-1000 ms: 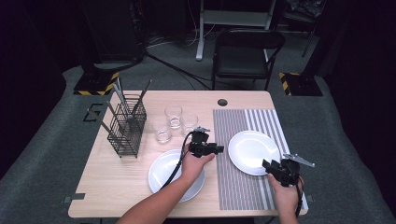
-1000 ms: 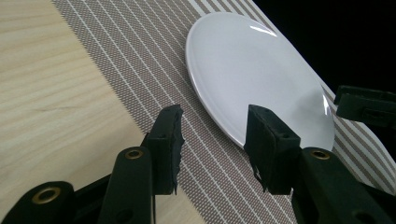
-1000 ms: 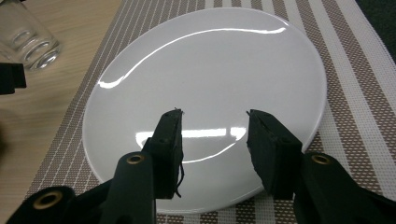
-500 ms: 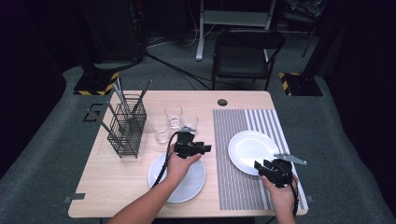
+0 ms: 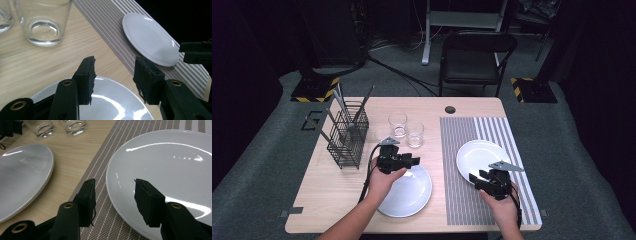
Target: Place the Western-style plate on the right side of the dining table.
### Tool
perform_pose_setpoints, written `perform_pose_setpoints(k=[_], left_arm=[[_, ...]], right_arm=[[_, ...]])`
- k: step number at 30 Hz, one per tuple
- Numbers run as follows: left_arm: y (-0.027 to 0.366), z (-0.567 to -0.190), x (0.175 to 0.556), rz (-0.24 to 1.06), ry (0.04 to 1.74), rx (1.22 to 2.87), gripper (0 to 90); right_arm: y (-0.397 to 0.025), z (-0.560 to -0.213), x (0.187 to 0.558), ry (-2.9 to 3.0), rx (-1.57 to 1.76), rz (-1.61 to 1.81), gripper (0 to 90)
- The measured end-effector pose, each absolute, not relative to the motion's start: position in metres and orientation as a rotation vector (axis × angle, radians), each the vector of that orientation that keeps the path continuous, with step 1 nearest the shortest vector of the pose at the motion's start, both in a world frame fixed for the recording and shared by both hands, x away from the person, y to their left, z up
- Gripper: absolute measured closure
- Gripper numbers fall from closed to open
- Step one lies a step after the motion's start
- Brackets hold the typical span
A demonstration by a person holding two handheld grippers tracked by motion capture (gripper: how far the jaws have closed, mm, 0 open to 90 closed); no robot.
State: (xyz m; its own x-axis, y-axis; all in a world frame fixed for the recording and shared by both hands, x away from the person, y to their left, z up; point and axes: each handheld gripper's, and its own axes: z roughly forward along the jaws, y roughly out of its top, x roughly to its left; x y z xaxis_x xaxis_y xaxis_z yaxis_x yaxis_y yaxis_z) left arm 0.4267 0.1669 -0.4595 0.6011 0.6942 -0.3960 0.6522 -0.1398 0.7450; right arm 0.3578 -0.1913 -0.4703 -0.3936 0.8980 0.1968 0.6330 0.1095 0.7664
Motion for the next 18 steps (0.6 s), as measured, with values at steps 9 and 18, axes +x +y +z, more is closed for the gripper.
perform_pose_setpoints(k=[9, 18], left_arm=[[0.197, -0.456, 0.41, 0.087, 1.085, 1.84, 53.3], [0.219, -0.457, 0.396, 0.116, 1.099, 1.873, 56.7]], right_arm=[[-0.174, -0.467, 0.358, 2.148, 1.446, 1.194, 51.7], [-0.161, -0.468, 0.362, 2.204, 1.407, 1.214, 51.4]])
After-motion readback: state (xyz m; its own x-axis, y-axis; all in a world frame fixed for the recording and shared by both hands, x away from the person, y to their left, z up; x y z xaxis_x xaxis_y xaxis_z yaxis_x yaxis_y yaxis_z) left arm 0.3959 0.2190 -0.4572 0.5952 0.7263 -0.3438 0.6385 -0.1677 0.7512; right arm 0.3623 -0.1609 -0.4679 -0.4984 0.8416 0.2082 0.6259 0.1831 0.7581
